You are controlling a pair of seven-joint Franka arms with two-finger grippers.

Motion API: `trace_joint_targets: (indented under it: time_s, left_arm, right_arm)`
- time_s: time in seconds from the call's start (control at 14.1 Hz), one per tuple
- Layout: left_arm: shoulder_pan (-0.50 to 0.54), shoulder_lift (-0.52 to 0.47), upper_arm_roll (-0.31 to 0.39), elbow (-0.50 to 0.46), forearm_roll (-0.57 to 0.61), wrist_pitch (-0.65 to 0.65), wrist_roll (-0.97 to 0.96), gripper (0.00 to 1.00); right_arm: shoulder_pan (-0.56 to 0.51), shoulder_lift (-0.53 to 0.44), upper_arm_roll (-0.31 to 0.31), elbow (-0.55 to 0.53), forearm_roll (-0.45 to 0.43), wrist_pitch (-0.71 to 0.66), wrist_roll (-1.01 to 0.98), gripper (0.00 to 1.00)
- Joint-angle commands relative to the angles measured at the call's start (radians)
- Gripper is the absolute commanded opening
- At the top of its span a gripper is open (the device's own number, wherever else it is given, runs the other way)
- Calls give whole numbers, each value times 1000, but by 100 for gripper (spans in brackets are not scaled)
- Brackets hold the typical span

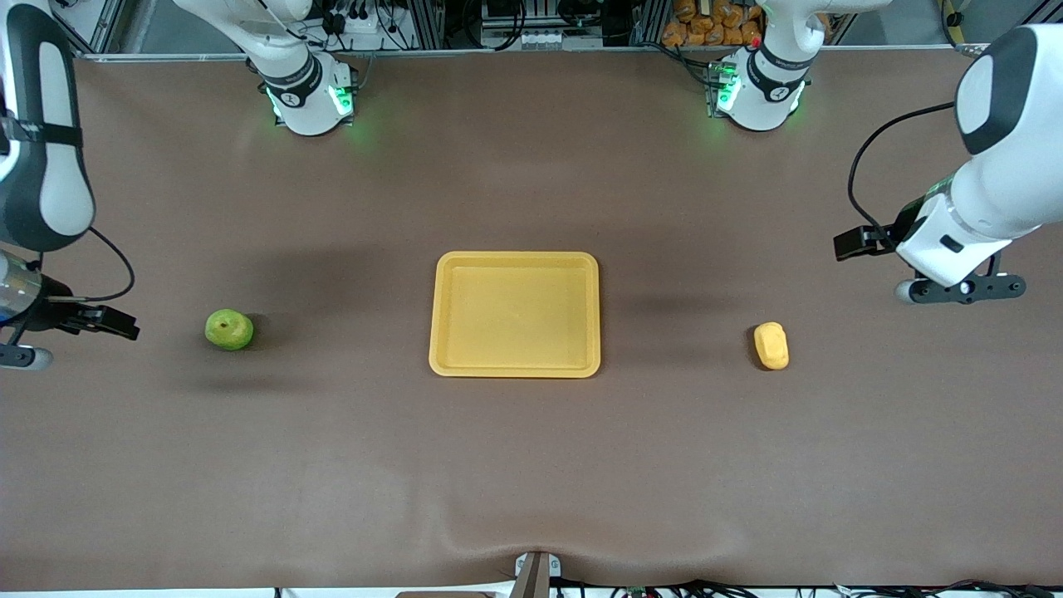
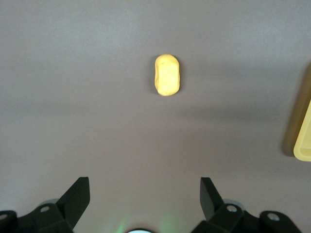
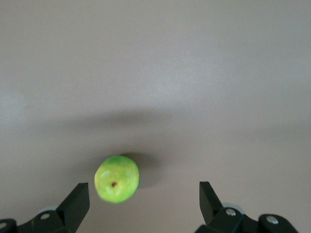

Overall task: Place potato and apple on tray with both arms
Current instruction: 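Reach the right gripper to the apple while the left gripper reaches the potato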

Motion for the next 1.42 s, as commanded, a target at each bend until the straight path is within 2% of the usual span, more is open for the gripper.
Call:
trace_joint_targets:
  time_s: [0.0, 0.14, 0.57, 0.78, 0.99, 1.34]
  left_arm:
    - [4, -18, -10, -93, 18, 106, -21, 100]
    - [4, -18, -9, -138, 13, 171, -25, 100]
    - [7, 3, -9, -244, 8, 356, -27, 100]
    - [9, 48, -7, -248, 10, 416, -25, 100]
    - [9, 80, -7, -248, 13, 467, -25, 100]
    - [18, 112, -9, -264, 5, 527, -122, 100]
  right_arm:
    - [-13, -10, 16, -103, -5, 143, -104, 100]
    - [-13, 25, 19, -116, -5, 204, -158, 100]
    - [33, 102, 21, -120, -4, 238, -312, 100]
    - [27, 148, 21, -128, -4, 332, -459, 100]
    - [30, 177, 22, -131, 1, 357, -475, 100]
    - [34, 162, 32, -191, 145, 317, -470, 100]
